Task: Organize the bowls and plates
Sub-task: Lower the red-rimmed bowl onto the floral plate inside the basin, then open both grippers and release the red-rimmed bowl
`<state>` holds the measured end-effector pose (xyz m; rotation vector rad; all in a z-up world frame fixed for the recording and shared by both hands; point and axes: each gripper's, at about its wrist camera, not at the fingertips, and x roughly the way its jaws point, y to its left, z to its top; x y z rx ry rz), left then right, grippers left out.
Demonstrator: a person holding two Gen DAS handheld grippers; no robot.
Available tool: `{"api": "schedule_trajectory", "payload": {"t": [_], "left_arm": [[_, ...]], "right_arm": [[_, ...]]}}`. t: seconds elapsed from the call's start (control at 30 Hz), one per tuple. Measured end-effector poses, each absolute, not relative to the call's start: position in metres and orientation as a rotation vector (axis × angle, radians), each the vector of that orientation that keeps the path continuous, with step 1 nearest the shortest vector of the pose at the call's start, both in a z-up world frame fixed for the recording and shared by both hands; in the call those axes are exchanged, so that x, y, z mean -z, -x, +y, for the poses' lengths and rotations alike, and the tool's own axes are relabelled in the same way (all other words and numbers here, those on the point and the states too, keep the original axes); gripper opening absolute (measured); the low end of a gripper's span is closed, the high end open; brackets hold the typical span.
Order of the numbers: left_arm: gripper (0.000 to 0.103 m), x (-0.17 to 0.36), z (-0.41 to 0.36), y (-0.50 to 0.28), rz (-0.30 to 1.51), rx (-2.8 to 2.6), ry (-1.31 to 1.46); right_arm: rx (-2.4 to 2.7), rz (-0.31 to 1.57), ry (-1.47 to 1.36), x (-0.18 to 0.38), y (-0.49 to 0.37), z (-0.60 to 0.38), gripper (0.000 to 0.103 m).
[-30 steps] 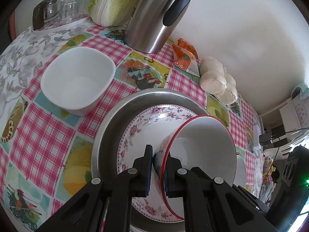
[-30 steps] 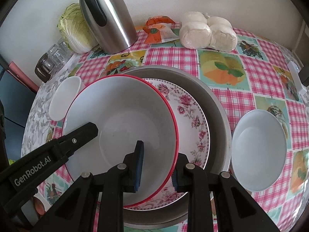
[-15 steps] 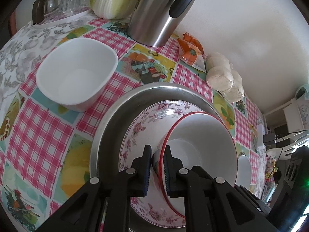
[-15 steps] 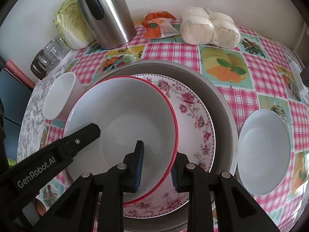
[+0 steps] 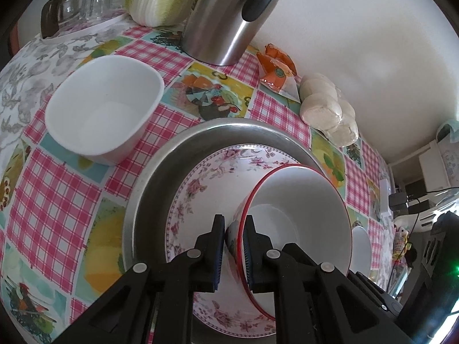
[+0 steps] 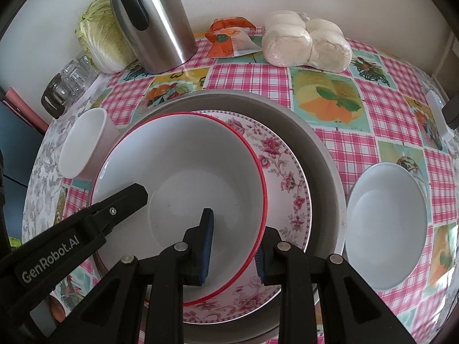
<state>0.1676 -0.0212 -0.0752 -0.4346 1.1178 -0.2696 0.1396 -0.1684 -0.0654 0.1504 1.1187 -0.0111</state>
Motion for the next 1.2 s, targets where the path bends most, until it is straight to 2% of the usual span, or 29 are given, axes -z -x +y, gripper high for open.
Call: {"api": "schedule_trajectory", "payload": {"t": [0.6, 0.93, 1.0, 1.07, 1.2], "left_arm": [[0.019, 0.060, -0.016, -0.165, 1.089, 0.278, 0.438], [0.038, 0.025, -0.016, -0.155, 1.005, 0.285, 0.362], [0.047, 0.021, -0.013, -0.153, 0.991, 0.271, 0.360], [0.056, 0.018, -0.009, -0.151, 0.981, 0.247, 0.363], [0.065, 0.019, 0.004, -0.152, 0.983, 0.184, 0.388]], "right_arm": [[0.022, 1.097, -0.176, 0.057, -0.136, -0.171, 0.028], [0.039, 1.014, -0.174, 0.024, -0.127, -0.176, 0.029], [0.046, 1.001, -0.175, 0.020, -0.126, -0.177, 0.034], [0.058, 0.987, -0.172, 0.015, -0.123, -0.178, 0.044], [0.071, 0.981, -0.173, 0.014, -0.123, -0.182, 0.047]]}}
